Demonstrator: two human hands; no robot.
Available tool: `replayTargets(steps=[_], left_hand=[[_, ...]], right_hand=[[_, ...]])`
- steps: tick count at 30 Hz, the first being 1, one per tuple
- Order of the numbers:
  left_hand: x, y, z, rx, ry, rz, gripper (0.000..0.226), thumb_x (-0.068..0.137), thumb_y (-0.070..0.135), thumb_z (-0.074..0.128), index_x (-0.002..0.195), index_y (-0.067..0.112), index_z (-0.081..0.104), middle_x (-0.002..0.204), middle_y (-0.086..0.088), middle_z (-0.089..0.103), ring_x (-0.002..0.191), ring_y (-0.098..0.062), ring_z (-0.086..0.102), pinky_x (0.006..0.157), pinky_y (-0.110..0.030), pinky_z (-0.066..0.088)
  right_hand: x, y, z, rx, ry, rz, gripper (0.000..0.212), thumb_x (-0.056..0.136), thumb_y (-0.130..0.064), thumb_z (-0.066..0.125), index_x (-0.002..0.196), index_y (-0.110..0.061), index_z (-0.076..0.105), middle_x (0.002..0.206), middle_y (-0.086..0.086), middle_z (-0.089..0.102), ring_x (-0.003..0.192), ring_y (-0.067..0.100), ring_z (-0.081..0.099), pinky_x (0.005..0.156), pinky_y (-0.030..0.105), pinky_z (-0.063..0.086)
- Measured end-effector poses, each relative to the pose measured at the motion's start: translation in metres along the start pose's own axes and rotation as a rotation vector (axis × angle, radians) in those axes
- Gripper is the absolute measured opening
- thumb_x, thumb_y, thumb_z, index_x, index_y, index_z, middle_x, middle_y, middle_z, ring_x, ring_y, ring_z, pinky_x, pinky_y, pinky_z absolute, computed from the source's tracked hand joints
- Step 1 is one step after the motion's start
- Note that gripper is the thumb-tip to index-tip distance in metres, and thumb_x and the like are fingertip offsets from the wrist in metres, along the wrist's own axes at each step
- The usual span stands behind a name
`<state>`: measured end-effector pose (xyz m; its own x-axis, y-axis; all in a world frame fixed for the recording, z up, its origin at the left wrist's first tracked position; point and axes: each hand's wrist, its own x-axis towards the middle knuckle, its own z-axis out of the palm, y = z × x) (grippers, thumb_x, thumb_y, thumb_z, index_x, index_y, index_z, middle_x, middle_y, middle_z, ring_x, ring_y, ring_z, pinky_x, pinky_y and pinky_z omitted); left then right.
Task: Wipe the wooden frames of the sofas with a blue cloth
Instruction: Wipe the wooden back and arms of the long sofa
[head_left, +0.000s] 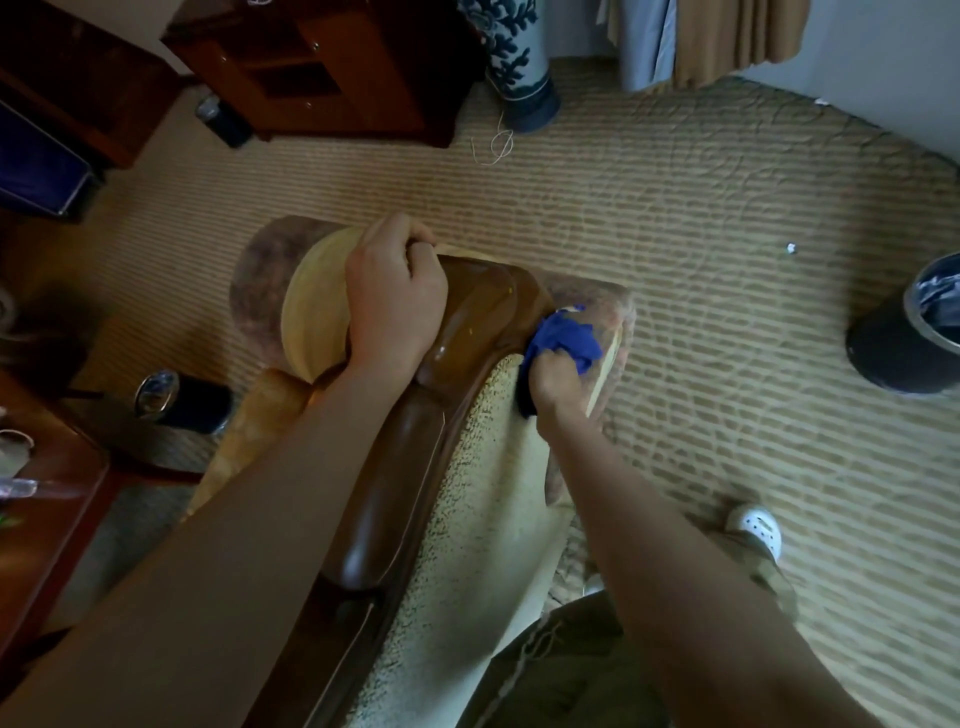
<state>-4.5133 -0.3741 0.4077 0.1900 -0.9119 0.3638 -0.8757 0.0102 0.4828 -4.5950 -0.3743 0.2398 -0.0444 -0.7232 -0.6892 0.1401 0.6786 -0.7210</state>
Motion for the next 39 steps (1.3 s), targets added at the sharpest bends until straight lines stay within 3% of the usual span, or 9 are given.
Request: replayTargets(steps=[3,7,15,21,24,28,32,36,39], left_hand=[[-0.001,0.001,0.000,0.023,0.005,0.016,0.021,0.086,0.003,0.042,0.086,0.001,0.063,0.088,-0.006,0.062,0.085,-0.005,0.048,0.073,-0.001,0.031],[-0.003,0.003,-0.001,0.040,-0.001,0.031,0.019,0.086,0.003,0.043,0.083,0.003,0.062,0.084,-0.005,0.059,0.082,-0.007,0.048,0.070,-0.003,0.032],[-0.002,0.000,0.001,0.034,-0.024,0.060,0.020,0.085,0.005,0.041,0.080,0.002,0.061,0.084,-0.008,0.060,0.080,-0.011,0.049,0.067,-0.007,0.033],[-0.001,0.000,0.002,0.031,-0.023,0.081,0.020,0.082,0.002,0.041,0.077,0.001,0.060,0.079,-0.009,0.060,0.076,-0.012,0.050,0.065,-0.005,0.031],[0.000,-0.001,0.002,0.017,-0.015,0.084,0.021,0.081,0.002,0.041,0.075,0.000,0.060,0.076,-0.011,0.060,0.074,-0.013,0.050,0.067,-0.007,0.034],[0.001,-0.002,0.002,-0.005,-0.011,0.051,0.022,0.081,0.004,0.040,0.076,0.000,0.062,0.077,-0.007,0.061,0.076,-0.004,0.048,0.070,-0.004,0.034],[0.003,-0.003,0.002,0.004,-0.012,0.021,0.022,0.081,0.005,0.041,0.076,0.000,0.062,0.076,-0.006,0.061,0.075,-0.008,0.050,0.069,-0.004,0.034],[0.004,-0.004,0.003,0.008,-0.003,0.033,0.021,0.080,0.003,0.042,0.071,-0.001,0.060,0.072,-0.008,0.060,0.074,-0.011,0.050,0.069,-0.002,0.032],[0.003,-0.005,0.002,0.016,-0.013,0.009,0.021,0.082,0.005,0.042,0.073,-0.001,0.061,0.072,-0.006,0.059,0.073,-0.010,0.049,0.068,-0.002,0.031]], right_hand=[[-0.038,-0.015,-0.006,-0.051,0.042,-0.111,0.030,0.096,-0.016,0.034,0.108,0.001,0.055,0.098,0.013,0.054,0.093,0.029,0.051,0.079,0.035,0.035],[-0.084,-0.028,-0.007,-0.182,0.095,-0.322,0.018,0.094,-0.014,0.041,0.081,-0.005,0.052,0.069,0.000,0.049,0.062,0.012,0.045,0.053,0.026,0.030],[-0.110,-0.002,-0.004,-0.249,0.198,-0.720,0.023,0.083,-0.002,0.048,0.062,-0.007,0.041,0.064,0.005,0.046,0.066,0.018,0.044,0.061,0.024,0.026],[-0.082,0.001,0.002,-0.187,0.234,-0.700,0.021,0.090,-0.008,0.045,0.071,-0.003,0.053,0.082,0.008,0.052,0.090,0.021,0.046,0.080,0.030,0.038],[-0.059,0.008,0.003,-0.196,0.273,-0.711,0.021,0.087,-0.011,0.043,0.077,0.000,0.058,0.090,0.010,0.057,0.089,0.019,0.048,0.077,0.029,0.038],[-0.020,0.011,-0.006,-0.146,0.227,-0.292,0.025,0.091,-0.007,0.039,0.066,-0.010,0.042,0.070,0.004,0.047,0.068,0.018,0.044,0.067,0.031,0.031],[0.000,0.004,-0.007,-0.007,0.186,-0.013,0.024,0.094,-0.018,0.033,0.093,-0.008,0.056,0.086,0.003,0.053,0.084,0.021,0.048,0.076,0.032,0.036],[-0.009,-0.003,-0.009,0.044,0.170,0.039,0.022,0.089,-0.017,0.034,0.071,-0.022,0.047,0.073,-0.003,0.048,0.080,0.021,0.047,0.075,0.037,0.037],[-0.035,-0.007,-0.008,0.089,0.153,-0.089,0.022,0.091,-0.015,0.036,0.077,-0.019,0.052,0.078,-0.003,0.051,0.077,0.016,0.047,0.075,0.029,0.038]])
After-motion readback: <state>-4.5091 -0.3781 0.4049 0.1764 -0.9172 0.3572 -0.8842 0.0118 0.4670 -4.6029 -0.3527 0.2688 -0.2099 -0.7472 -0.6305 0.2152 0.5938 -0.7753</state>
